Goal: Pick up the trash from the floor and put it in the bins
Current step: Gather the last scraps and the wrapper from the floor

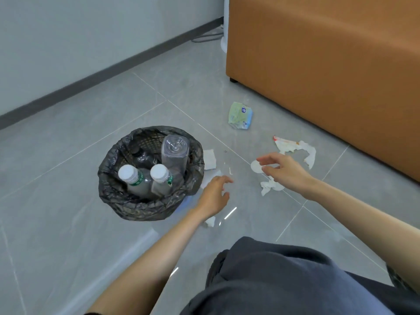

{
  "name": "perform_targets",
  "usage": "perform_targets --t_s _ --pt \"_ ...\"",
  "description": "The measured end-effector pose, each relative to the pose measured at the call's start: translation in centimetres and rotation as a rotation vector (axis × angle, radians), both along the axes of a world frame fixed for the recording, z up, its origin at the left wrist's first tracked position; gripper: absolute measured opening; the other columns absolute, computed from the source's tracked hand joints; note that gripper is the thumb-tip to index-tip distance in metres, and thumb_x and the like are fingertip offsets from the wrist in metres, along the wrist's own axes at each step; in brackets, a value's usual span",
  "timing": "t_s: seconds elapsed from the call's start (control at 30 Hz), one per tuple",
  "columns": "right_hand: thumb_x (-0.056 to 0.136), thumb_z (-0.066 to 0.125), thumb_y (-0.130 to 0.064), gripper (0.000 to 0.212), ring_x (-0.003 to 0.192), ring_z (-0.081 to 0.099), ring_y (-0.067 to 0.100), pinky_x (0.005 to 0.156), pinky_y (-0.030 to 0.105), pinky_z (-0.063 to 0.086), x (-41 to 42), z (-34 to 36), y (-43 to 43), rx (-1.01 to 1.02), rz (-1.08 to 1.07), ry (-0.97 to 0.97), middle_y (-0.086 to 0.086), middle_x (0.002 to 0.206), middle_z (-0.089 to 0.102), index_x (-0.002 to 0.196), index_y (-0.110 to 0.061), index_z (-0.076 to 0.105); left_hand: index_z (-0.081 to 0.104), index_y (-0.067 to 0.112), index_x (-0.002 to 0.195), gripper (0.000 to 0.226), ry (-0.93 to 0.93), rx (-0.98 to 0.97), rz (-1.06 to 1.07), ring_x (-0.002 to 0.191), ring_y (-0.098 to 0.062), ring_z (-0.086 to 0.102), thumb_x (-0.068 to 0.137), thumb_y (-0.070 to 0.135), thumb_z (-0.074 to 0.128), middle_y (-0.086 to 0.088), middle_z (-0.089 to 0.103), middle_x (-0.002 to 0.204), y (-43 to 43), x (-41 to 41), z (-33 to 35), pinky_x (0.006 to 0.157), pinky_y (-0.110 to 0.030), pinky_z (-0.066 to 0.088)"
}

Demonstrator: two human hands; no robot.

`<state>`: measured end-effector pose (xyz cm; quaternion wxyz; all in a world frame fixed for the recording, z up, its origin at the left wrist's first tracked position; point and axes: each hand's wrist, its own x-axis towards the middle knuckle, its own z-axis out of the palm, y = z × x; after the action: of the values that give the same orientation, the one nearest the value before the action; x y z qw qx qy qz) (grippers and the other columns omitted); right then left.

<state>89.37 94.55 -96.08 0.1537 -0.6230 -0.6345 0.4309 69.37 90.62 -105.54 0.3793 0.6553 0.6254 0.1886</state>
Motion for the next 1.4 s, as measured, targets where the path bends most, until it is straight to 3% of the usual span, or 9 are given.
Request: perform_targets --t_s 0.17,0.33,0.57,0.67,0.87,1.0,1.1,1.27,1.4 --pt "0.093 0.05 -0.014 0.031 0.102 0.055 0.012 0.079 0.021 0.042 0.4 -3.1 0.1 -0.028 0.024 -0.006 -0.008 0.12 0.058 0.122 -0.02 0.059 0.039 0.02 0.139 0.053 0.243 -0.26 -0.009 0.126 -0.027 0.042 0.089 0.011 0.054 -0.009 0.039 0.137 -1.2 -0.8 -5.9 0.103 -0.032 0.036" --pt "0.092 0.053 -0.017 0.031 0.103 0.055 0.014 0.094 0.027 0.043 0.5 -5.9 0.8 -0.063 -0.015 -0.005 -0.01 0.122 0.06 0.122 -0.026 0.059 0.041 0.017 0.134 0.052 0.406 -0.343 -0.04 0.119 -0.031 0.038 0.085 0.014 0.058 -0.012 0.034 0.129 -2.0 -1.1 -9.1 0.097 -0.031 0.04" --pt "0.093 0.049 -0.013 0.033 0.097 0.054 0.012 0.074 0.017 0.039 1.2 -8.9 1.5 -0.081 -0.049 0.028 -0.01 0.121 0.057 0.124 -0.022 0.058 0.048 0.011 0.112 0.028 0.426 -0.272 0.029 0.105 -0.029 0.052 0.086 0.001 0.047 -0.01 0.048 0.116 -1.6 -0.8 -11.0 0.085 -0.035 0.044" --pt "0.092 0.05 -0.01 0.035 0.091 0.056 0.017 0.064 0.017 0.042 1.6 -10.4 2.3 -0.05 -0.083 0.001 -0.004 0.124 0.051 0.125 -0.021 0.057 0.046 0.01 0.118 0.03 0.411 -0.145 0.098 0.103 -0.029 0.052 0.09 0.002 0.039 -0.012 0.051 0.113 0.8 -0.3 -10.6 0.083 -0.036 0.044" --pt "0.085 0.06 -0.012 0.049 0.131 0.033 0.026 0.09 0.016 0.023 3.3 -14.8 4.2 0.059 -0.034 -0.198 0.004 0.144 0.032 0.13 -0.023 0.048 0.024 0.012 0.144 0.049 0.556 0.004 0.233 0.12 -0.031 0.041 0.097 0.013 0.04 -0.012 0.042 0.13 8.2 2.4 -9.5 0.087 -0.042 0.042" --pt "0.084 0.059 -0.017 0.062 0.137 0.016 0.033 0.104 0.035 0.028 3.9 -17.6 5.2 -0.063 0.049 -0.374 0.007 0.153 0.014 0.14 -0.028 0.035 0.018 0.013 0.146 0.055 0.52 -0.127 0.478 0.126 -0.034 0.033 0.097 0.022 0.042 -0.017 0.034 0.138 12.1 3.3 -10.1 0.094 -0.045 0.038" --pt "0.08 0.063 -0.023 0.071 0.14 0.013 0.034 0.104 0.039 0.03 4.2 -19.6 5.8 -0.104 0.043 -0.411 0.006 0.154 0.013 0.142 -0.032 0.03 0.014 0.012 0.148 0.065 0.478 -0.186 0.606 0.128 -0.035 0.029 0.095 0.03 0.048 -0.019 0.028 0.142 14.3 2.9 -11.3 0.099 -0.046 0.033" --pt "0.086 0.061 -0.029 0.058 0.127 0.026 0.033 0.098 0.038 0.038 4.4 -21.4 5.1 -0.085 -0.038 -0.497 0.0 0.149 0.02 0.138 -0.027 0.035 0.034 0.01 0.139 0.053 0.478 -0.243 0.67 0.127 -0.035 0.028 0.093 0.031 0.05 -0.018 0.029 0.139 15.3 2.5 -13.7 0.102 -0.044 0.03" --pt "0.092 0.052 -0.026 0.047 0.117 0.036 0.029 0.093 0.035 0.042 5.0 -22.3 4.6 0.066 -0.047 -0.553 0.001 0.14 0.034 0.137 -0.024 0.039 0.047 0.007 0.127 0.037 0.458 -0.119 0.682 0.121 -0.038 0.033 0.092 0.018 0.053 -0.02 0.036 0.131 14.4 3.2 -14.6 0.097 -0.046 0.034"
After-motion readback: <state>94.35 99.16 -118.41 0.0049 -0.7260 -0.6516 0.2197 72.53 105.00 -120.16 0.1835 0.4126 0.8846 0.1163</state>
